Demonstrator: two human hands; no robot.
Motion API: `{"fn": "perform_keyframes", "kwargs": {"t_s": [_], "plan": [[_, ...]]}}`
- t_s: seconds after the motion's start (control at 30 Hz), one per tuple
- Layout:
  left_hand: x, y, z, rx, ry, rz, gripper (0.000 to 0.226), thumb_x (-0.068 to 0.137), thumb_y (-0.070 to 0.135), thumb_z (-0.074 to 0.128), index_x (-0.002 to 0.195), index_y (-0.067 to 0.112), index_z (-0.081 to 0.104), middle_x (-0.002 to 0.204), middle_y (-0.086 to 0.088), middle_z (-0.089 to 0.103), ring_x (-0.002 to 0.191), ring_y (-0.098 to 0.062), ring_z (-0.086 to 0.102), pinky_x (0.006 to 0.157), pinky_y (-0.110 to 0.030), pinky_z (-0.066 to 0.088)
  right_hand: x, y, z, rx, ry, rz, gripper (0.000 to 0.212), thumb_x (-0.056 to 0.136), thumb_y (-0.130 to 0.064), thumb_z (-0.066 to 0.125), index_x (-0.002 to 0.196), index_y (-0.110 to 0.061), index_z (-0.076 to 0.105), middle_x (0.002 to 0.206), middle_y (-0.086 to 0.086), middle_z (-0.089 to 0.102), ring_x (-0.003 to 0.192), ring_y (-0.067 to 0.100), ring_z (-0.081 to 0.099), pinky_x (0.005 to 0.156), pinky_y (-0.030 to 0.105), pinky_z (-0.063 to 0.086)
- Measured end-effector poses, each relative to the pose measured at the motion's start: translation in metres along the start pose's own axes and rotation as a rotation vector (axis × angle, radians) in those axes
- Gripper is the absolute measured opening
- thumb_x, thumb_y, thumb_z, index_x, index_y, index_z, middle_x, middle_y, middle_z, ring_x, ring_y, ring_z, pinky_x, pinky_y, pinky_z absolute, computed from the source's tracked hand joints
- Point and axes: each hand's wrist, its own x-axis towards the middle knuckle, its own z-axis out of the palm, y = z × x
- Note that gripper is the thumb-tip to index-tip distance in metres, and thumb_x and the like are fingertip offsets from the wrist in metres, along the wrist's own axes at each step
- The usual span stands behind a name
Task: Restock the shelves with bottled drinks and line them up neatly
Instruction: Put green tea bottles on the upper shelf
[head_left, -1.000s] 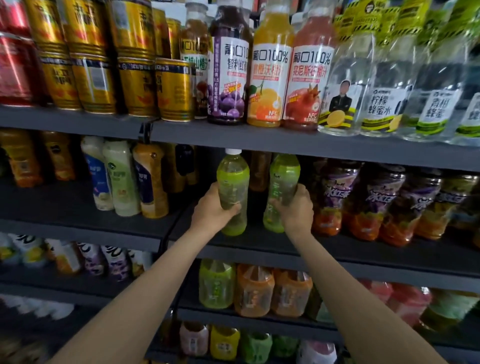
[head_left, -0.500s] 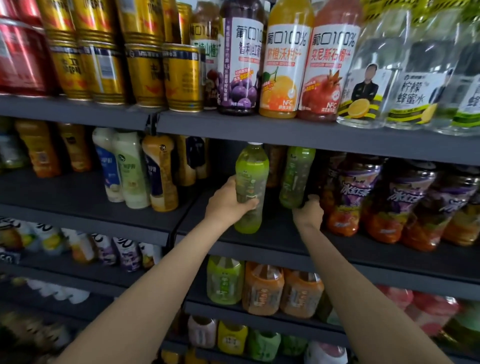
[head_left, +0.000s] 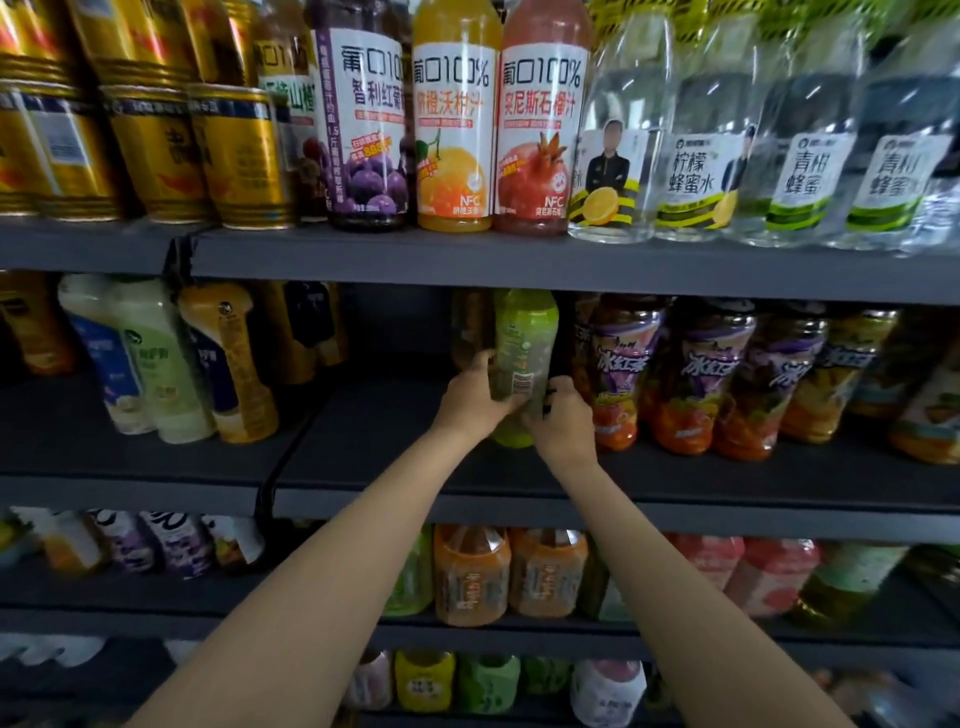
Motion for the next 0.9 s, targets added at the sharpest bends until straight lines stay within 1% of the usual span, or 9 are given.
{"fn": "perform_keyframes", "kwargs": {"t_s": [0.13,0.23,0.33,0.43,0.57,0.7,0.77,0.83,0.9], "plan": [[-0.025,-0.029,-0.007,-0.002,0.202,-0.041,0.051,0.090,0.019,0.057,0.137,0.013,0.036,0.135,-0.004,0.046,0.121,-0.019,0.048,0.096,-0.028,0.041,0.002,-0.004,0.012,-0.114,0.066,0.024,0.038,0.088,-0.014,0.059,0.120,-0.004,0.042,0.120,0.019,0.051,0.107,0.037,0.054,0.083,0.042,0.046],[-0.050,-0.058,-0.023,0.016,0.323,-0.055,0.043,0.091,0.013,0.054,0.132,0.011,0.041,0.128,-0.004,0.049,0.114,-0.016,0.051,0.089,-0.022,0.040,-0.007,-0.006,0.021,-0.127,0.179,0.058,0.045,0.087,-0.007,0.059,0.126,-0.006,0.037,0.128,0.017,0.041,0.104,0.038,0.054,0.074,0.042,0.046],[-0.075,-0.084,-0.047,0.028,0.403,-0.076,0.039,0.090,0.009,0.054,0.128,0.010,0.043,0.122,-0.003,0.051,0.100,-0.009,0.052,0.082,-0.018,0.039,-0.027,-0.017,0.033,-0.058,0.263,0.020,0.047,0.084,-0.002,0.059,0.125,-0.003,0.036,0.127,0.017,0.036,0.099,0.037,0.053,0.067,0.034,0.042],[-0.107,-0.108,-0.076,0.029,0.434,-0.123,0.036,0.091,0.007,0.053,0.125,0.008,0.044,0.118,-0.005,0.052,0.094,-0.007,0.048,0.080,-0.020,0.039,-0.051,-0.044,0.048,0.001,0.240,-0.060,0.045,0.088,-0.004,0.054,0.128,0.001,0.034,0.129,0.018,0.035,0.100,0.034,0.050,0.072,0.032,0.042],[-0.170,-0.145,-0.121,0.017,0.457,-0.196,0.033,0.091,0.008,0.051,0.124,0.009,0.043,0.108,0.001,0.051,0.097,-0.012,0.052,0.080,-0.025,0.043,-0.094,-0.092,0.082,0.041,0.124,-0.155,0.034,0.090,-0.004,0.052,0.122,-0.004,0.039,0.127,0.015,0.036,0.078,0.026,0.050,0.065,0.035,0.042],[-0.259,-0.200,-0.180,0.081,0.386,-0.342,0.037,0.092,0.013,0.050,0.127,0.013,0.038,0.107,0.001,0.051,0.093,-0.018,0.054,0.077,-0.031,0.047,-0.164,-0.140,0.149,-0.053,-0.180,-0.239,0.035,0.089,-0.005,0.054,0.121,0.000,0.042,0.123,0.018,0.043,0.096,0.033,0.053,0.075,0.033,0.041],[-0.315,-0.238,-0.210,0.084,0.262,-0.480,0.038,0.091,0.012,0.052,0.127,0.013,0.037,0.105,-0.002,0.052,0.085,-0.017,0.054,0.071,-0.029,0.046,-0.213,-0.165,0.192,-0.133,-0.460,-0.236,0.036,0.088,-0.009,0.057,0.121,0.000,0.044,0.119,0.019,0.052,0.106,0.033,0.054,0.080,0.032,0.041],[-0.382,-0.276,-0.245,0.089,0.196,-0.611,0.042,0.088,0.012,0.055,0.126,0.007,0.039,0.107,-0.008,0.056,0.094,-0.025,0.057,0.080,-0.033,0.047,-0.269,-0.191,0.240,-0.252,-0.780,-0.245,0.039,0.090,-0.015,0.057,0.124,-0.002,0.043,0.117,0.017,0.055,0.109,0.031,0.055,0.084,0.033,0.044],[-0.455,-0.310,-0.278,0.087,0.208,-0.786,0.046,0.081,0.027,0.055,0.118,0.004,0.042,0.110,-0.015,0.060,0.102,-0.031,0.058,0.084,-0.036,0.046,-0.327,-0.219,0.285,-0.336,-1.014,-0.269,0.043,0.093,-0.018,0.053,0.131,-0.007,0.036,0.121,0.013,0.051,0.109,0.029,0.053,0.082,0.036,0.044]]}}
